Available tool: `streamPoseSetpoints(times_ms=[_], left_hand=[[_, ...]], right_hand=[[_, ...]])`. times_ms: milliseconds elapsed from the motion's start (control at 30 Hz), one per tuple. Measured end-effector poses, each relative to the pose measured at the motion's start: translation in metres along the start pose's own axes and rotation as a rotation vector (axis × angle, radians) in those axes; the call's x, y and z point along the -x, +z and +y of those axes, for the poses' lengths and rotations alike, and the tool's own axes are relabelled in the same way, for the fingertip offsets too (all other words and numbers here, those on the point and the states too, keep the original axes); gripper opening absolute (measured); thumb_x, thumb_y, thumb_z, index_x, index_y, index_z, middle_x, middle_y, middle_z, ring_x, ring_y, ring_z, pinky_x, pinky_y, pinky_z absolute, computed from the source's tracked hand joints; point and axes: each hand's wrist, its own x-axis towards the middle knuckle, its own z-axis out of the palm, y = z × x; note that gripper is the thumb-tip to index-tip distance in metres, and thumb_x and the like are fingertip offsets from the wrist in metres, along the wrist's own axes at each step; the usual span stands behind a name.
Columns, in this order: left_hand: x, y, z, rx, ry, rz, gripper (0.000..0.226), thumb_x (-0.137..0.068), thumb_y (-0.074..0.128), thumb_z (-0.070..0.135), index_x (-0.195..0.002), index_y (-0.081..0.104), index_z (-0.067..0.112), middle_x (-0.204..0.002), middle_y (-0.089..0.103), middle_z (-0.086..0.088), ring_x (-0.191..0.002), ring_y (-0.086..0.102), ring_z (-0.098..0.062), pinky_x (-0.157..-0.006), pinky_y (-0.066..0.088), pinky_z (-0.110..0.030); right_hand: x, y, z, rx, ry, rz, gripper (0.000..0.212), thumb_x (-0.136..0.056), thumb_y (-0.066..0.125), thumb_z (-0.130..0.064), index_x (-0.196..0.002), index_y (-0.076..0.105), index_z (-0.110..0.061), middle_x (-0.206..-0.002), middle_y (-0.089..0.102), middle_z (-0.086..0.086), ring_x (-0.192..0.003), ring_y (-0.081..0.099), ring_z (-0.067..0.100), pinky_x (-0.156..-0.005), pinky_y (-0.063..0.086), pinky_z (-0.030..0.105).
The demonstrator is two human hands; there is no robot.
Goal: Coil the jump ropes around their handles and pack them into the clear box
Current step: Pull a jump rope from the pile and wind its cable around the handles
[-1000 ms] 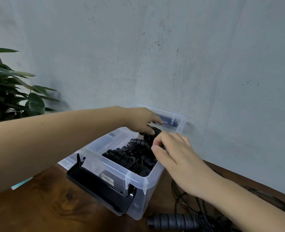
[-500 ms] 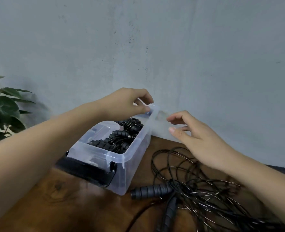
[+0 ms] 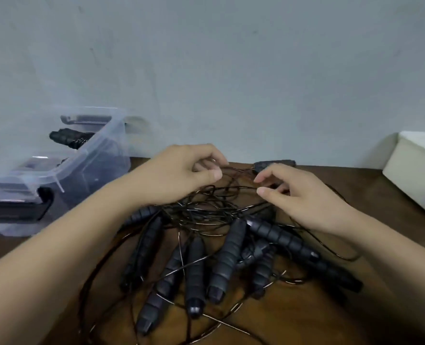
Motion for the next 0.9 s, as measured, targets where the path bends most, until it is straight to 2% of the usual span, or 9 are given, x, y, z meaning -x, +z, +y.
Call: streamPoseSetpoints(times_ms=[133, 233, 300, 367, 500, 600, 733, 900], left_hand=[[-0.005, 0.052, 0.017, 0.028, 0.038, -0.025, 0.019, -0.1, 0.071, 0.028, -0.116, 0.072, 0.038, -0.11, 0.075, 0.02, -0.105, 0.07, 0.001, -0.101, 0.057, -0.033], [-0.003, 0.082, 0.03, 0.038, 0.099, -0.061, 0.024, -0.097, 0.074, 0.029, -0.118, 0.071, 0.041, -0.112, 0.073, 0.02, -0.107, 0.068, 0.001, -0.092, 0.056, -0.022], [0.0, 0.099, 0.03, -0.022, 0.124, -0.045, 0.025, -0.095, 0.077, 0.032, -0.116, 0.069, 0.043, -0.104, 0.069, 0.016, -0.098, 0.067, -0.004, -0.08, 0.049, -0.013], [0.004, 0.109, 0.023, -0.143, 0.136, -0.012, 0.026, -0.092, 0.079, 0.038, -0.115, 0.067, 0.044, -0.096, 0.061, 0.015, -0.09, 0.062, -0.007, -0.075, 0.044, -0.012], [0.007, 0.108, 0.0, -0.192, 0.105, 0.088, 0.015, -0.094, 0.075, 0.036, -0.105, 0.068, 0.041, -0.085, 0.059, 0.012, -0.077, 0.057, -0.009, -0.072, 0.047, -0.021], [0.006, 0.103, -0.009, -0.165, 0.025, 0.112, 0.008, -0.096, 0.071, 0.032, -0.1, 0.068, 0.038, -0.081, 0.064, 0.012, -0.076, 0.059, -0.008, -0.069, 0.045, -0.02], [0.003, 0.097, -0.008, -0.159, -0.027, 0.042, 0.03, -0.092, 0.063, 0.017, -0.105, 0.067, 0.043, -0.091, 0.07, 0.016, -0.086, 0.065, -0.006, -0.069, 0.042, -0.013], [0.002, 0.085, -0.007, -0.115, 0.035, -0.034, 0.061, -0.081, 0.061, -0.004, -0.117, 0.068, 0.044, -0.106, 0.067, 0.015, -0.099, 0.066, -0.009, -0.072, 0.045, -0.011]], right_hand=[[0.036, -0.012, 0.028, 0.0, 0.055, 0.097, 0.008, -0.1, 0.071, -0.039, -0.108, 0.07, -0.039, -0.104, 0.072, -0.021, -0.096, 0.068, -0.002, -0.084, 0.053, 0.025], [0.055, -0.012, 0.043, -0.034, 0.105, 0.116, 0.004, -0.097, 0.076, -0.037, -0.098, 0.073, -0.035, -0.092, 0.073, -0.018, -0.09, 0.069, 0.004, -0.082, 0.056, 0.028], [0.064, -0.005, 0.051, -0.039, 0.122, 0.097, 0.009, -0.095, 0.078, -0.039, -0.091, 0.073, -0.033, -0.09, 0.072, -0.017, -0.085, 0.068, 0.007, -0.078, 0.056, 0.026], [0.071, 0.001, 0.055, -0.017, 0.115, 0.09, 0.014, -0.093, 0.08, -0.044, -0.089, 0.072, -0.034, -0.089, 0.07, -0.02, -0.081, 0.065, 0.007, -0.071, 0.052, 0.02], [0.078, 0.015, 0.057, 0.056, 0.049, 0.07, 0.022, -0.092, 0.075, -0.057, -0.105, 0.069, -0.042, -0.097, 0.067, -0.016, -0.086, 0.063, 0.009, -0.068, 0.05, 0.02], [0.083, 0.027, 0.058, 0.09, 0.045, 0.054, 0.034, -0.094, 0.063, -0.068, -0.12, 0.062, -0.046, -0.103, 0.063, -0.022, -0.097, 0.06, 0.0, -0.075, 0.05, 0.02], [0.084, 0.037, 0.054, 0.053, 0.04, 0.048, 0.029, -0.1, 0.056, -0.065, -0.119, 0.063, -0.043, -0.111, 0.064, -0.027, -0.111, 0.06, -0.007, -0.09, 0.054, 0.027], [0.082, 0.024, 0.042, -0.051, 0.011, 0.101, 0.014, -0.106, 0.059, -0.049, -0.109, 0.067, -0.038, -0.108, 0.069, -0.018, -0.104, 0.067, 0.004, -0.085, 0.055, 0.029]])
